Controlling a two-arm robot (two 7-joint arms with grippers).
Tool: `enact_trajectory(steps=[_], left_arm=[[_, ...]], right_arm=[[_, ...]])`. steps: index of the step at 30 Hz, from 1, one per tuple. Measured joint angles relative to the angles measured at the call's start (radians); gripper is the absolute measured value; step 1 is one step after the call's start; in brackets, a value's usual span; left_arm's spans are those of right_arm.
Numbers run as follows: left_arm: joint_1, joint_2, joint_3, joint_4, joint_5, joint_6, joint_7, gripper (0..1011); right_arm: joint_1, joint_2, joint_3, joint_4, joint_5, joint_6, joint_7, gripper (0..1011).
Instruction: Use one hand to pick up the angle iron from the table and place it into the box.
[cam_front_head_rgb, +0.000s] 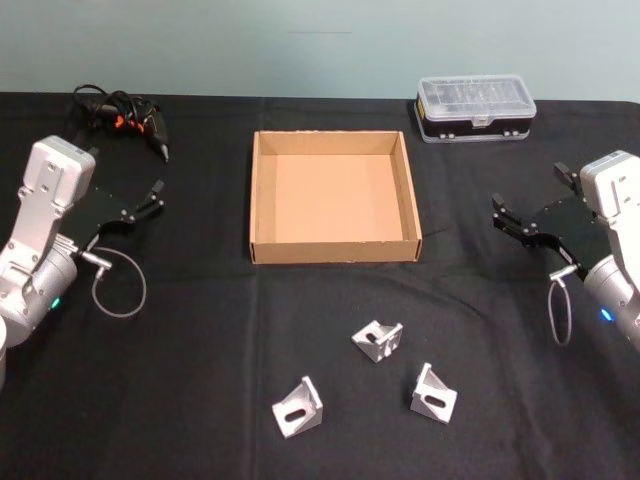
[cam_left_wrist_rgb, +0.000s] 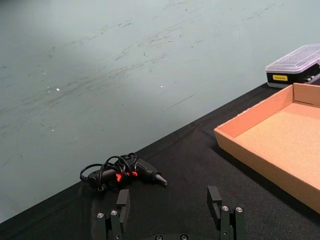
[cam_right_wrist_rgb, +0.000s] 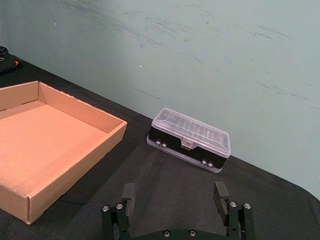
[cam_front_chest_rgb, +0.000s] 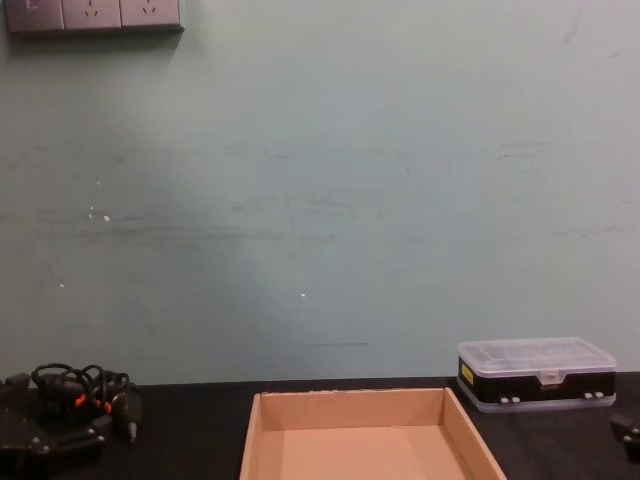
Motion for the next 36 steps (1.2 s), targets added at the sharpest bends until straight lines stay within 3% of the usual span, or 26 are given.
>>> enact_trajectory(steps=[18,28,36], left_arm=[[0.000,0.000,0.000,0.000,0.000,0.000,0.000,1011],[0.000,0.000,0.000,0.000,0.000,0.000,0.000,1011],[0.000,0.000,0.000,0.000,0.000,0.000,0.000,1011]], right_arm=[[0.000,0.000,0.000,0.000,0.000,0.000,0.000,1003],[-0.040,0.005,0.047,-0.058,0.029,0.000,0.038,1003],[-0.104,0.066,0.099,-0.179,0.100,0.031,0.135,1003]])
